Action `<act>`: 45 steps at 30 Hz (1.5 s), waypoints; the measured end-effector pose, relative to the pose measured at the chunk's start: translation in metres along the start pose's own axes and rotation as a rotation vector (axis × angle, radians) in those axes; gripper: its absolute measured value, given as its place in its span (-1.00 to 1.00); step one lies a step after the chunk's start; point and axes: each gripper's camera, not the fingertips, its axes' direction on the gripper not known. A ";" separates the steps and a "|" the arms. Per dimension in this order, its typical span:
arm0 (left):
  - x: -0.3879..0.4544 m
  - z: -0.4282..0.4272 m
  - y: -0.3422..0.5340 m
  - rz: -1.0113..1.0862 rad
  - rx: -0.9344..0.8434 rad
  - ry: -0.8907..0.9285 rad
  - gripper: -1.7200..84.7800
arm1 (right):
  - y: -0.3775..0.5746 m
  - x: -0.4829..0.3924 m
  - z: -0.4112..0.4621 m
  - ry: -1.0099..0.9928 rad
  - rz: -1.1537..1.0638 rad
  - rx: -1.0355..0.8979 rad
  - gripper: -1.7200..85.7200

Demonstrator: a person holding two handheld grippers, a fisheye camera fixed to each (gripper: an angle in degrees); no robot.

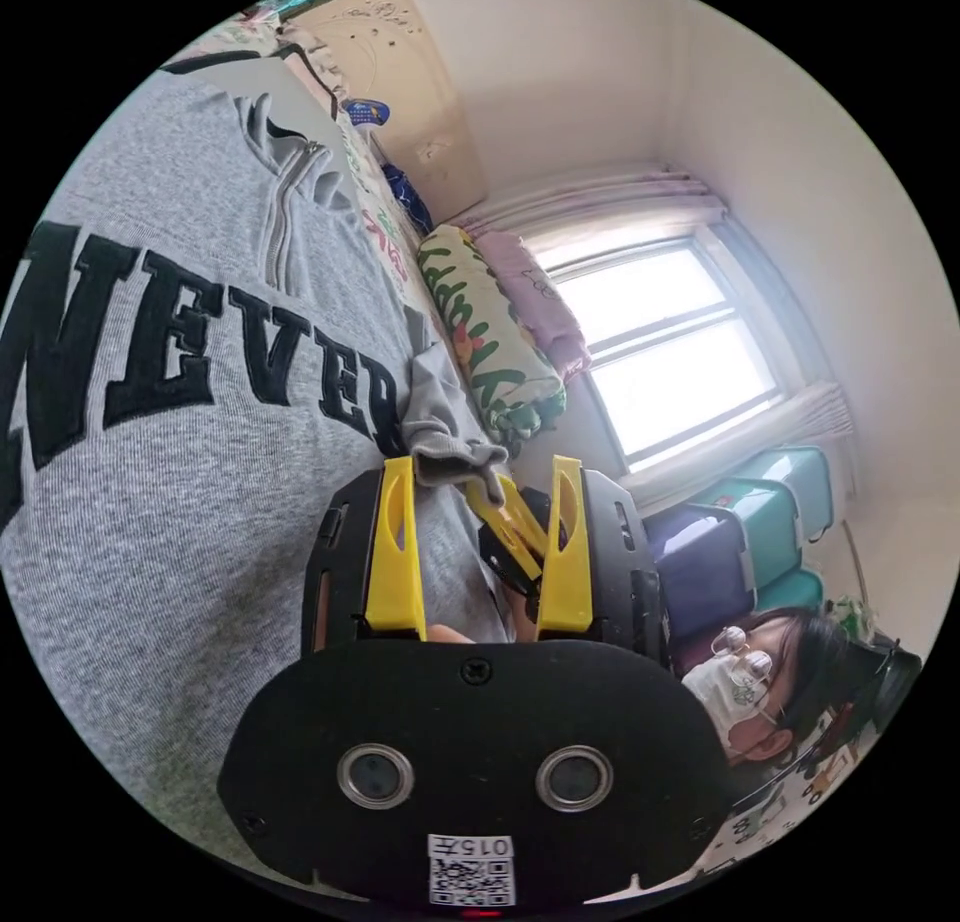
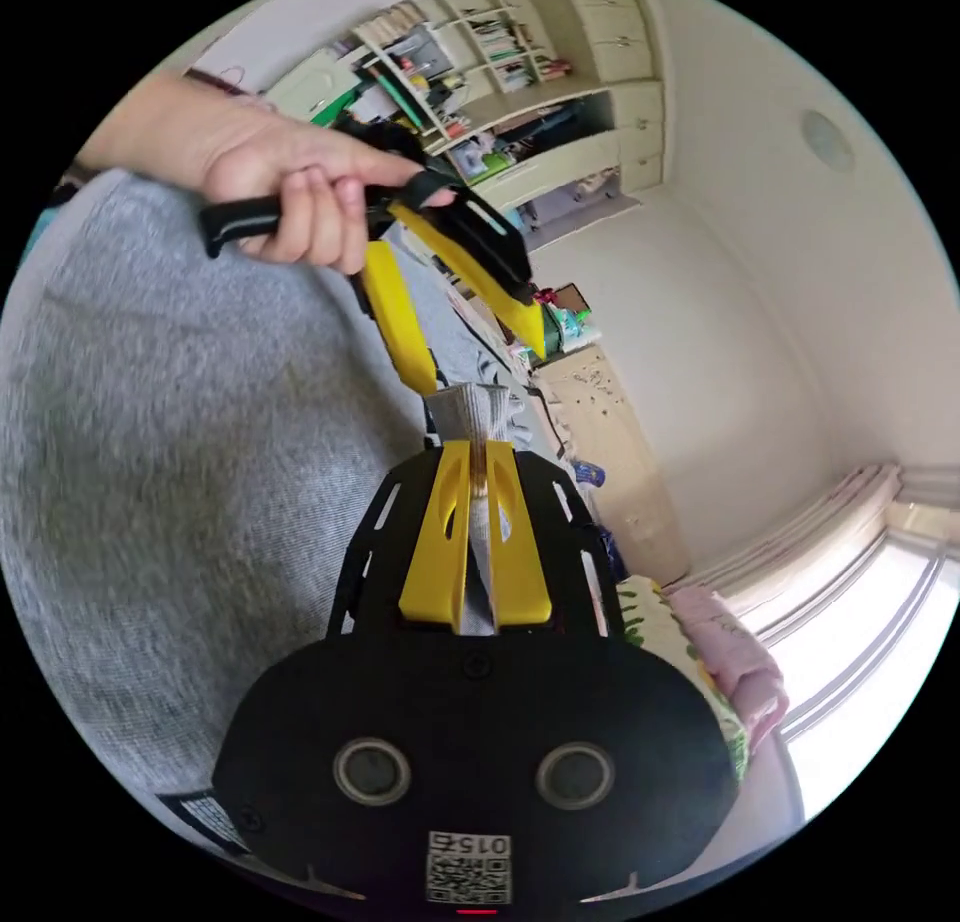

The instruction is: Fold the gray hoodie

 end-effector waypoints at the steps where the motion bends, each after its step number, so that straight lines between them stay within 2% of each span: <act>1: 0.004 0.007 -0.006 -0.003 -0.036 -0.033 -0.55 | 0.009 -0.028 0.001 0.037 -0.046 0.005 -0.91; 8: 0.011 0.025 -0.023 -0.049 -0.070 -0.005 -0.68 | 0.073 -0.151 0.015 0.223 -0.234 0.024 -0.91; 13: 0.027 0.033 -0.026 -0.028 -0.054 -0.019 -0.79 | 0.108 -0.182 0.025 0.211 -0.229 0.028 -0.89; 15: 0.041 0.037 -0.025 0.010 -0.053 -0.033 -0.82 | 0.120 -0.172 0.022 0.117 -0.132 0.055 -0.88; 17: 0.064 0.042 -0.021 0.070 -0.041 -0.089 -0.84 | 0.137 -0.130 0.024 -0.134 0.064 0.057 -0.85; 20: 0.091 0.047 -0.015 0.148 -0.022 -0.149 -0.84 | 0.170 -0.084 0.039 -0.338 0.241 0.047 -0.82; 23: 0.108 0.051 -0.007 0.188 -0.004 -0.199 -0.85 | 0.200 -0.062 0.055 -0.403 0.323 0.024 -0.80; 30: 0.133 0.049 0.013 0.198 0.057 -0.248 -0.85 | 0.248 -0.048 0.084 -0.324 0.347 -0.090 -0.78; 37: 0.161 0.007 0.081 0.214 0.129 -0.388 -0.85 | 0.293 -0.029 0.113 -0.290 0.339 -0.153 -0.81; 45: 0.163 -0.007 0.155 0.192 0.108 -0.501 -0.85 | 0.334 0.005 0.146 -0.312 0.335 -0.204 -0.78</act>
